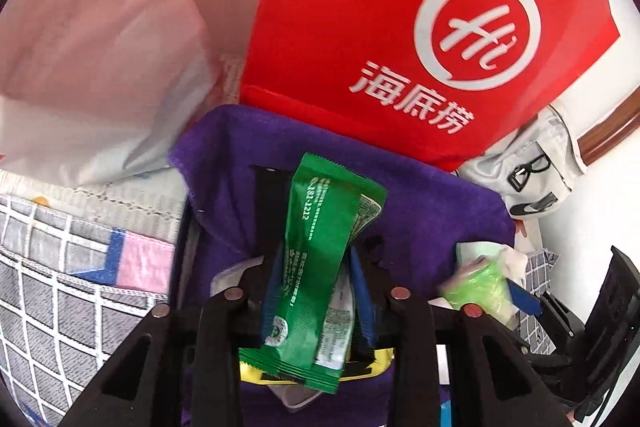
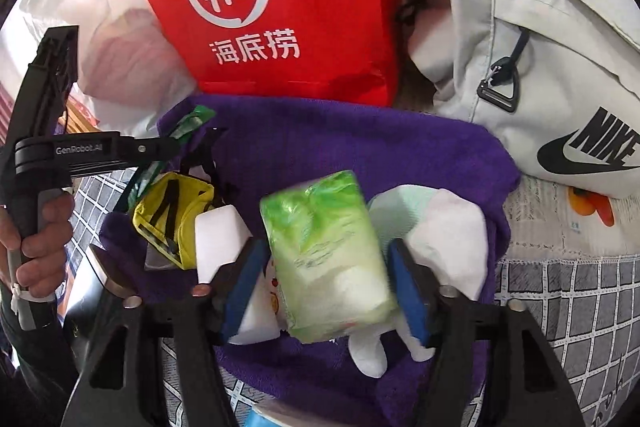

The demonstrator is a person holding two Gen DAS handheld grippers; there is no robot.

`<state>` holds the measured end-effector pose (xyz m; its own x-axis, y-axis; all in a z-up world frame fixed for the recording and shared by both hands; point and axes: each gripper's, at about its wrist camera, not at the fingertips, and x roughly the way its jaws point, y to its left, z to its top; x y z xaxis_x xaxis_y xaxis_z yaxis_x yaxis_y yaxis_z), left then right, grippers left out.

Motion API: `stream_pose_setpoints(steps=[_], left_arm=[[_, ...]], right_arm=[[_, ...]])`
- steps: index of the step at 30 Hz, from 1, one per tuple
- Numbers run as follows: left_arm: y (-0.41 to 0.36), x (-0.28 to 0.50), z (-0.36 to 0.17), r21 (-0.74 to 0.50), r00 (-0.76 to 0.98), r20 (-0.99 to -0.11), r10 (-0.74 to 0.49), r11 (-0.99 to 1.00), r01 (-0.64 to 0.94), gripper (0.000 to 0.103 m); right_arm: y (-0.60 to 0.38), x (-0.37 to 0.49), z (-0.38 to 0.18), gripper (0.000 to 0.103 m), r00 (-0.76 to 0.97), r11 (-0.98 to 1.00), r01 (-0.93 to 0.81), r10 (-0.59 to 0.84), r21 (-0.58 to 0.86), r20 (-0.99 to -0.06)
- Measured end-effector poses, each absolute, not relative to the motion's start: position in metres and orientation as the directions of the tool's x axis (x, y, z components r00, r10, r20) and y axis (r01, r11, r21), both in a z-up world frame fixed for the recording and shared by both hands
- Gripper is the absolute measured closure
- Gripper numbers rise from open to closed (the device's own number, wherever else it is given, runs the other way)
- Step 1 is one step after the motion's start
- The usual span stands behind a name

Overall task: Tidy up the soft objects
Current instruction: 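Open the right tool to drop the pouch while the left tool lowers the packet, then open the left tool to drop the dark green packet onto the yellow mesh bag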

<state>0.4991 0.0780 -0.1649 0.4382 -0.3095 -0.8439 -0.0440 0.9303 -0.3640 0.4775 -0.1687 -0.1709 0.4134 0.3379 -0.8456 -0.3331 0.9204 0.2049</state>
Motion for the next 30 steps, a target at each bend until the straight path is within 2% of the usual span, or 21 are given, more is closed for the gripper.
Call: stream_pose_setpoints(steps=[2,4,6,8,16,20,24,30], left_arm=[[0.075,0.5,-0.167,-0.37,0.428,-0.845,-0.32,0.928,-0.038,0.068],[0.073,0.5,-0.168,-0.374,0.425,-0.844,-0.326,0.927,-0.032,0.065],[0.072,0.5,-0.167,-0.373,0.431,-0.842,-0.325,0.927,-0.029,0.049],[0.071,0.498,-0.162,-0.369,0.449,-0.834,-0.32,0.929,-0.025,0.045],[0.071,0.485,-0.15,-0.36,0.471,-0.826,-0.31,0.933,-0.017,0.045],[0.067,0.464,-0.136,-0.304,0.505,-0.823,-0.259,0.953,-0.006,0.045],[0.066,0.441,-0.122,-0.243,0.514,-0.833,-0.207,0.97,-0.003,0.045],[0.069,0.394,-0.105,-0.23,0.538,-0.822,-0.185,0.973,-0.017,0.045]], right_arm=[[-0.169,0.478,-0.17,0.026,0.423,0.922,-0.329,0.337,0.204,-0.841],[-0.172,0.477,-0.167,0.026,0.434,0.925,-0.325,0.332,0.198,-0.838],[-0.174,0.476,-0.165,0.026,0.442,0.927,-0.318,0.33,0.198,-0.834],[-0.177,0.476,-0.163,0.026,0.446,0.928,-0.312,0.333,0.204,-0.831],[-0.178,0.467,-0.142,0.026,0.493,0.93,-0.311,0.334,0.196,-0.803],[-0.167,0.455,-0.123,0.026,0.523,0.914,-0.349,0.373,0.207,-0.767],[-0.154,0.437,-0.107,0.026,0.569,0.916,-0.372,0.352,0.149,-0.743],[-0.152,0.401,-0.094,0.026,0.555,0.905,-0.382,0.386,0.187,-0.737]])
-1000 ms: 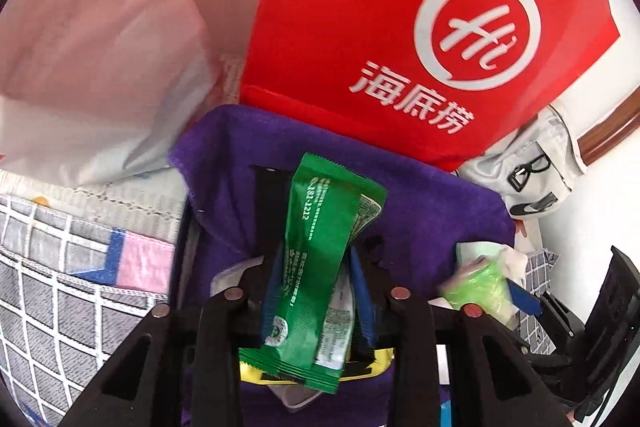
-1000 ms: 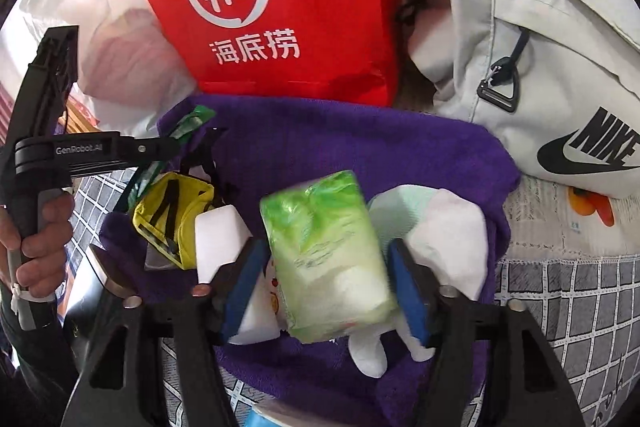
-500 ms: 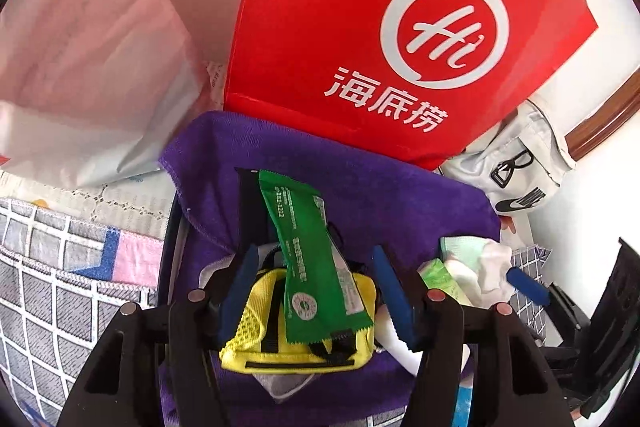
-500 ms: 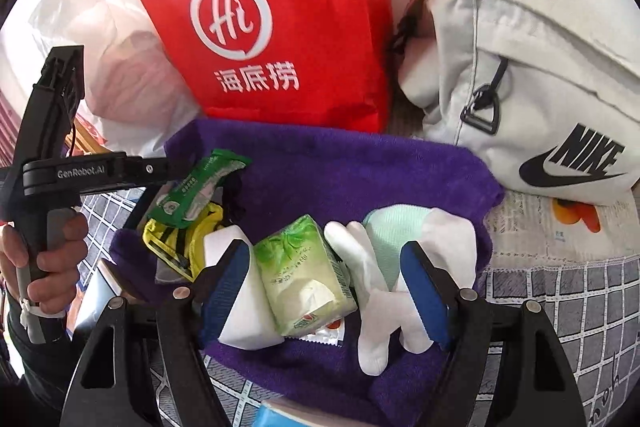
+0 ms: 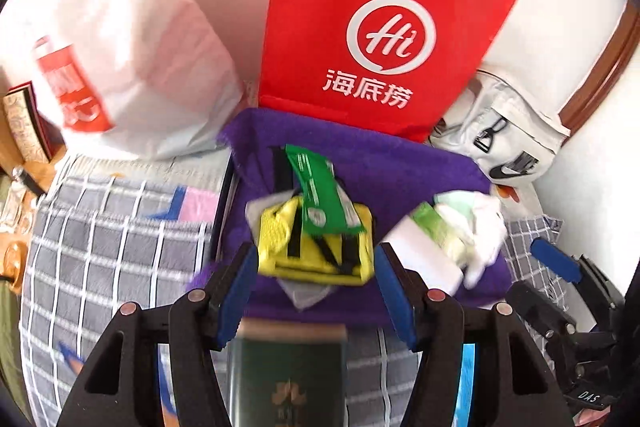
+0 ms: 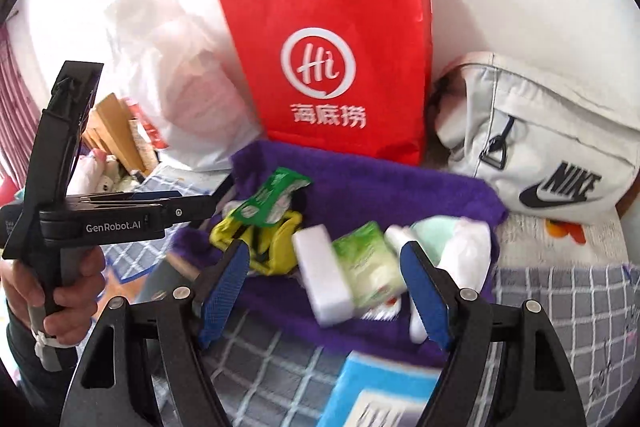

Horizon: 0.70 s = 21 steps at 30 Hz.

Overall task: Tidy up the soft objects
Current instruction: 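Open the left tool to drop the dark green packet onto the yellow mesh bag, then move the right tool to the black watch strap while the left tool withdraws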

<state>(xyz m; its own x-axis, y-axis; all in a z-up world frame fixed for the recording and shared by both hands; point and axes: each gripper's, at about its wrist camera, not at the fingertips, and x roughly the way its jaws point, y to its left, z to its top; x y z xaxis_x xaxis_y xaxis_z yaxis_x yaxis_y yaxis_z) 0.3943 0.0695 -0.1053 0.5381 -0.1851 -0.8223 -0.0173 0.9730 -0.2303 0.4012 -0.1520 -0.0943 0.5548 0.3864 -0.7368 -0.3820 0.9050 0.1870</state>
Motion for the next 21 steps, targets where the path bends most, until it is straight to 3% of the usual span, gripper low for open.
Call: stream_pose_setpoints(steps=[9,21], left_arm=[[0.071,0.32,-0.088,-0.214,0.56,-0.814,-0.158,0.976,-0.036,0.045],[0.092,0.236,-0.11,-0.225,0.55,-0.825,-0.131,0.969,-0.106,0.045]], right_arm=[[-0.148,0.314,-0.087,0.026,0.517,0.874,-0.431,0.442,0.223,-0.733],[-0.146,0.22,-0.108,0.032,0.454,0.858,-0.451,0.457,0.245,-0.765]])
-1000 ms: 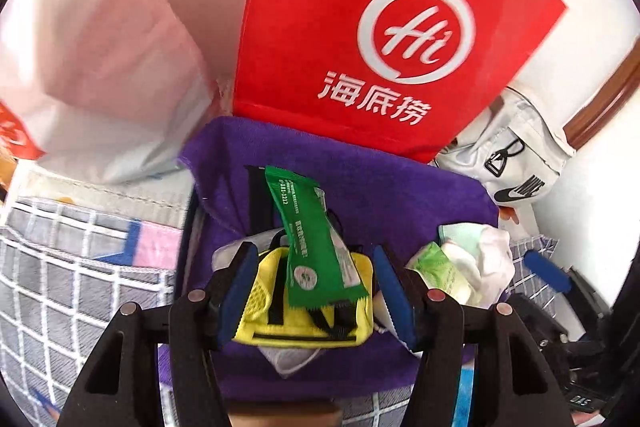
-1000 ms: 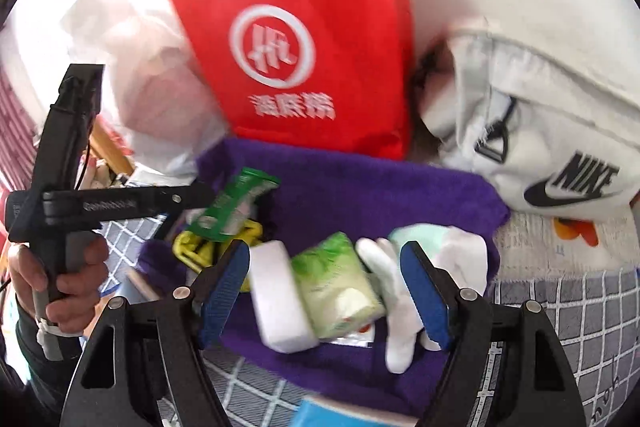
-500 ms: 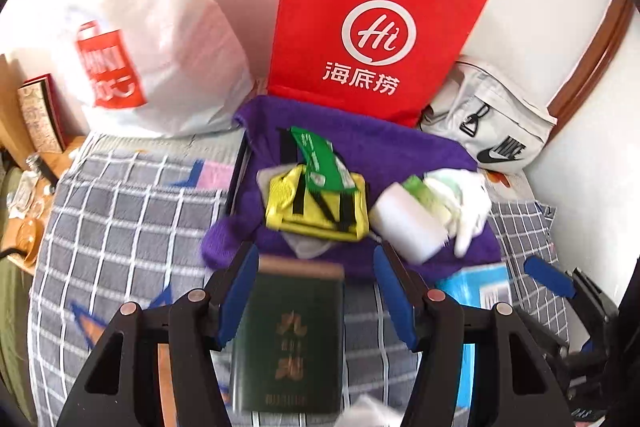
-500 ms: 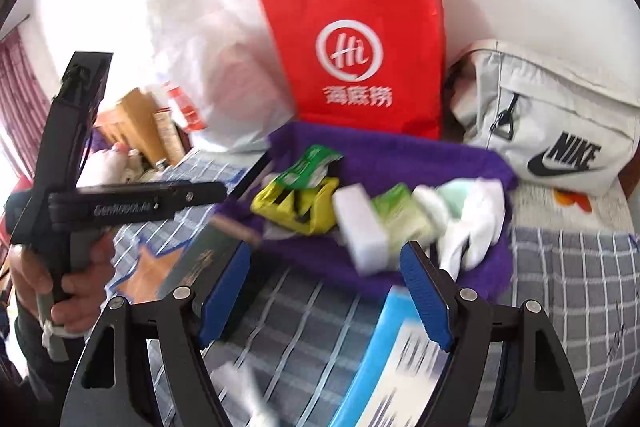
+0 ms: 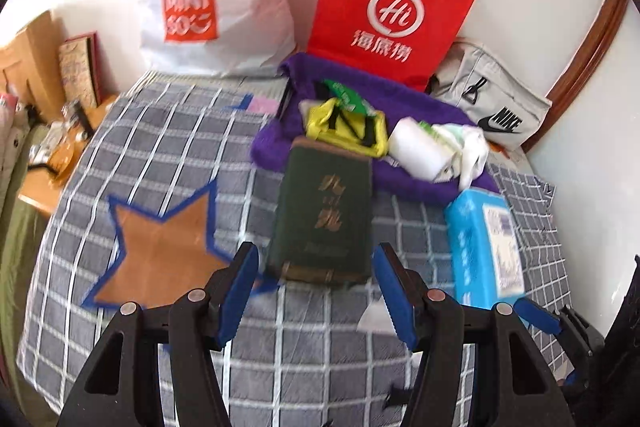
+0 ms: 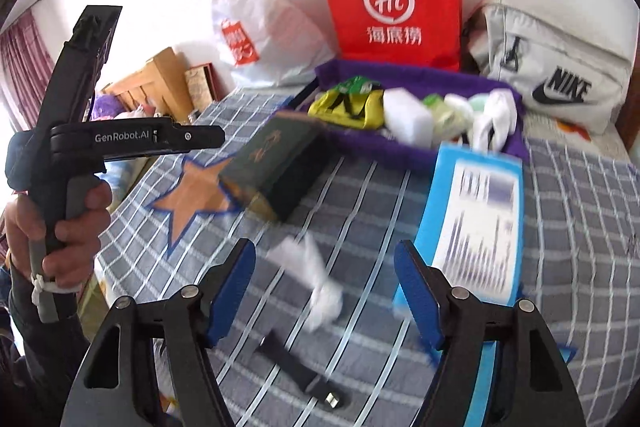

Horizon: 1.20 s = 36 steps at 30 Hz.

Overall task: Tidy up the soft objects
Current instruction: 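Move the right tool to the black watch strap while the left tool withdraws, then grasp the black watch strap with the right tool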

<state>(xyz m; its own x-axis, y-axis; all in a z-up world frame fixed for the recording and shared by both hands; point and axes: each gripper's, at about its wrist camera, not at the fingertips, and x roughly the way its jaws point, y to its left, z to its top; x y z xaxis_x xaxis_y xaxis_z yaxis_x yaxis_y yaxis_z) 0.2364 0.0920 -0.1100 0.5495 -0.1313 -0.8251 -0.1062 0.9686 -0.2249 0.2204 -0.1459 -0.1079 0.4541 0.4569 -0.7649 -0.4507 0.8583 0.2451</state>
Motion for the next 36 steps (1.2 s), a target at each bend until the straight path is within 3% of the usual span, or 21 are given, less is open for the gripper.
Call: stream_pose_setpoints(steps=[10,18,22,25,27,29,36], left_arm=[[0.098,0.189,-0.143,-0.256,0.52,-0.841,-0.147,0.956,-0.145,0.045],[0.096,0.169,-0.163,-0.264,0.498,-0.853,-0.156,0.952,-0.154,0.045],[0.101,0.165,-0.168,-0.273,0.492,-0.856,-0.157,0.947,-0.172,0.045],[0.103,0.163,-0.168,-0.283,0.495,-0.854,-0.162,0.943,-0.178,0.045],[0.103,0.161,-0.166,-0.287,0.5,-0.85,-0.167,0.942,-0.174,0.045],[0.103,0.16,-0.165,-0.294,0.504,-0.846,-0.174,0.941,-0.168,0.045],[0.1,0.158,-0.168,-0.315,0.498,-0.842,-0.209,0.939,-0.139,0.045]], right_arm=[[-0.139,0.16,-0.157,0.032,0.381,0.81,-0.547,0.464,0.209,-0.8],[-0.12,0.142,-0.199,0.032,0.361,0.785,-0.617,0.347,0.058,-0.866],[-0.113,0.14,-0.201,0.032,0.415,0.794,-0.607,0.337,0.018,-0.845],[-0.109,0.147,-0.201,0.042,0.462,0.822,-0.57,0.307,-0.014,-0.832],[-0.11,0.155,-0.198,0.066,0.472,0.848,-0.529,0.285,-0.01,-0.834],[-0.119,0.162,-0.197,0.078,0.473,0.884,-0.468,0.264,0.014,-0.841],[-0.167,0.157,-0.195,0.082,0.415,0.916,-0.383,0.284,0.117,-0.864]])
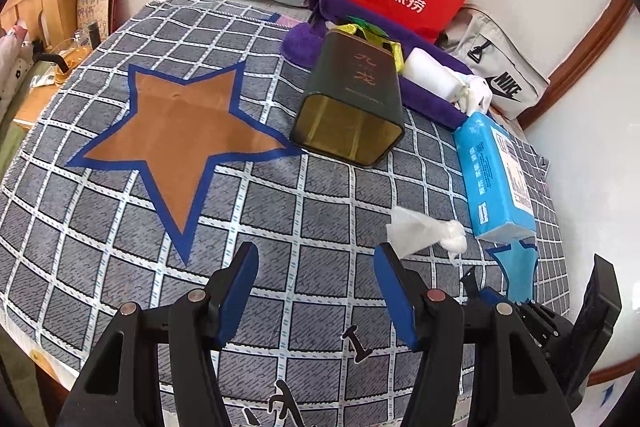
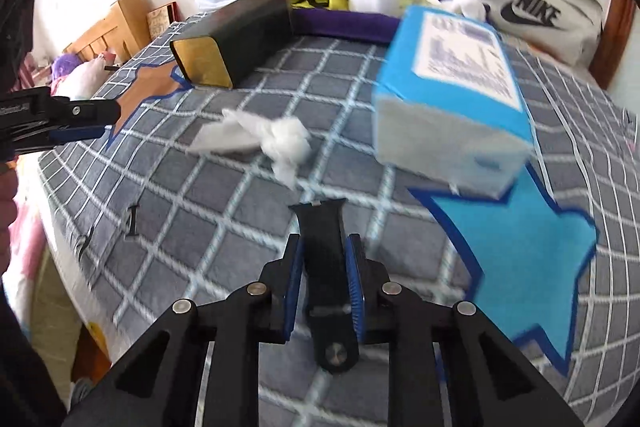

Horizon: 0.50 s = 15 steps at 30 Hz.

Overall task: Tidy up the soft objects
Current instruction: 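Grasp the black watch strap with the right tool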

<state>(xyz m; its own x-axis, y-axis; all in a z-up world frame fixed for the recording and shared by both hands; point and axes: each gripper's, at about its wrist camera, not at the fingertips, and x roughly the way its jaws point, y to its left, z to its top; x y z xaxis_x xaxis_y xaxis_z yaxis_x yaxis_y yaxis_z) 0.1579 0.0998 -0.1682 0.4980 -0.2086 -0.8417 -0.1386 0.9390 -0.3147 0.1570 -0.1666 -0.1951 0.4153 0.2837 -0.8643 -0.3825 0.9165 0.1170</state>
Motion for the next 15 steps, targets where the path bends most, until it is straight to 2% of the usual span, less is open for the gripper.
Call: stream_pose_setpoints(steps=[4,6,7,8,9,15], left_arm=[[0.095,0.159,-0.175,-0.324,0.485,-0.845,-0.224,0.936,-0.133,0.045],[0.092,0.159,-0.178,-0.323,0.477,-0.849,-0.226,0.938,-0.13,0.045],[0.09,0.159,-0.179,-0.32,0.474,-0.851,-0.225,0.939,-0.128,0.045],[0.089,0.159,-0.18,-0.317,0.472,-0.852,-0.225,0.94,-0.125,0.045],[0.088,0.159,-0.18,-0.315,0.47,-0.854,-0.224,0.941,-0.124,0.045],[0.083,0.16,-0.183,-0.301,0.456,-0.863,-0.216,0.946,-0.121,0.045]], right_arm=[[-0.175,0.146,-0.196,0.074,0.401,0.905,-0.402,0.307,0.135,-0.863],[-0.167,0.143,-0.197,0.065,0.416,0.898,-0.429,0.29,0.096,-0.862],[-0.16,0.141,-0.197,0.064,0.431,0.892,-0.449,0.272,0.057,-0.86],[-0.156,0.139,-0.198,0.069,0.446,0.888,-0.459,0.258,0.029,-0.857],[-0.155,0.138,-0.198,0.081,0.454,0.886,-0.463,0.261,0.025,-0.852],[-0.161,0.143,-0.197,0.081,0.43,0.894,-0.44,0.292,0.084,-0.854]])
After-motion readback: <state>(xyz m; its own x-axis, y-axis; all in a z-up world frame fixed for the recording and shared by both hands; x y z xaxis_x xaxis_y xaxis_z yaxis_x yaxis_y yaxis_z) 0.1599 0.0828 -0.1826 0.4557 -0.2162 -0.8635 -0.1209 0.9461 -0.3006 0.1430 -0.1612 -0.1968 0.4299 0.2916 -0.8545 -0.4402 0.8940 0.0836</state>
